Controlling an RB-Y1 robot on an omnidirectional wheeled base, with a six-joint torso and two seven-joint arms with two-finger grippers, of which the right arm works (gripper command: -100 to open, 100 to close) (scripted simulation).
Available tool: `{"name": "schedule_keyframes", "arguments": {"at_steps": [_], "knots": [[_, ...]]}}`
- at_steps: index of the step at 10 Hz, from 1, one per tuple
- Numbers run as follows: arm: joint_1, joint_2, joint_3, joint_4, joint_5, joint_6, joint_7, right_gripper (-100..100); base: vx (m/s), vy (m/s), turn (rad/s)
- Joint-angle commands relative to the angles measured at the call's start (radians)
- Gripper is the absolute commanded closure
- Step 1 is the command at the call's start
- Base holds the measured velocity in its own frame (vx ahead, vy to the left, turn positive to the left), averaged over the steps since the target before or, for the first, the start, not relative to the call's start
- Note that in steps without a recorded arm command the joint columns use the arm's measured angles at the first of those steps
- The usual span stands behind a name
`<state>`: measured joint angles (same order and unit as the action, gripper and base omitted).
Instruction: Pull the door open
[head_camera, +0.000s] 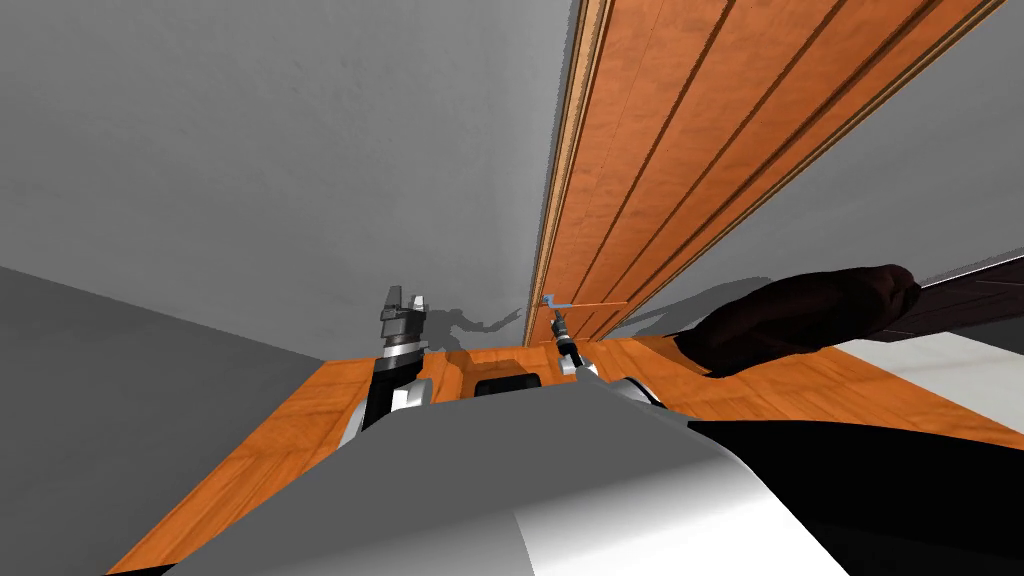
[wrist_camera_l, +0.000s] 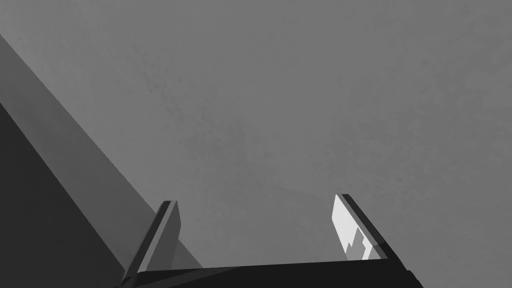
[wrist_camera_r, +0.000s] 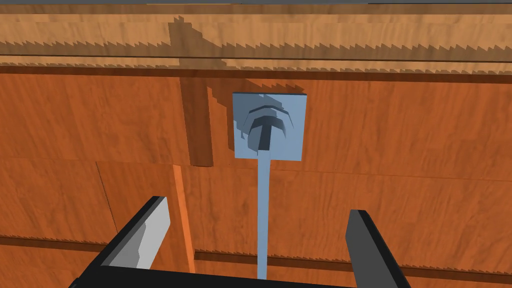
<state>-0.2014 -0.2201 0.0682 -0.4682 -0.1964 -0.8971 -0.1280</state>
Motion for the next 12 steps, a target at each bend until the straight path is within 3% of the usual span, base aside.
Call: {"name": "schedule_keyframes", "arguments": {"at_steps": [1, 2, 3, 5, 6, 7, 8, 10, 12], "knots": [[-0.027, -0.002, -0.019, 0.05, 0.0, -0.03, -0.005, -100, 0.037, -0.03, 0.153], [-0.027, -0.002, -0.019, 0.055, 0.0, -0.03, -0.005, -100, 0.016, -0.014, -0.024], [-0.02, -0.011, -0.056, 0.062, -0.001, -0.031, -0.003, -100, 0.028, -0.017, 0.254], [-0.02, -0.011, -0.056, 0.106, -0.001, -0.031, -0.003, -100, 0.029, -0.023, 0.08], [-0.013, -0.019, -0.089, 0.063, -0.002, -0.032, -0.002, -100, 0.034, -0.03, 0.279], [-0.013, -0.019, -0.089, 0.063, -0.002, -0.032, -0.002, -100, 0.041, -0.047, 0.146], [-0.008, -0.026, -0.118, 0.065, -0.003, -0.032, -0.001, -100, 0.04, -0.063, 0.204], [-0.008, -0.026, -0.118, 0.064, -0.003, -0.032, -0.001, -100, 0.028, -0.037, 0.062], [0.001, -0.036, -0.161, 0.067, -0.004, -0.033, 0.001, -100, 0.032, -0.051, 0.279]]}}
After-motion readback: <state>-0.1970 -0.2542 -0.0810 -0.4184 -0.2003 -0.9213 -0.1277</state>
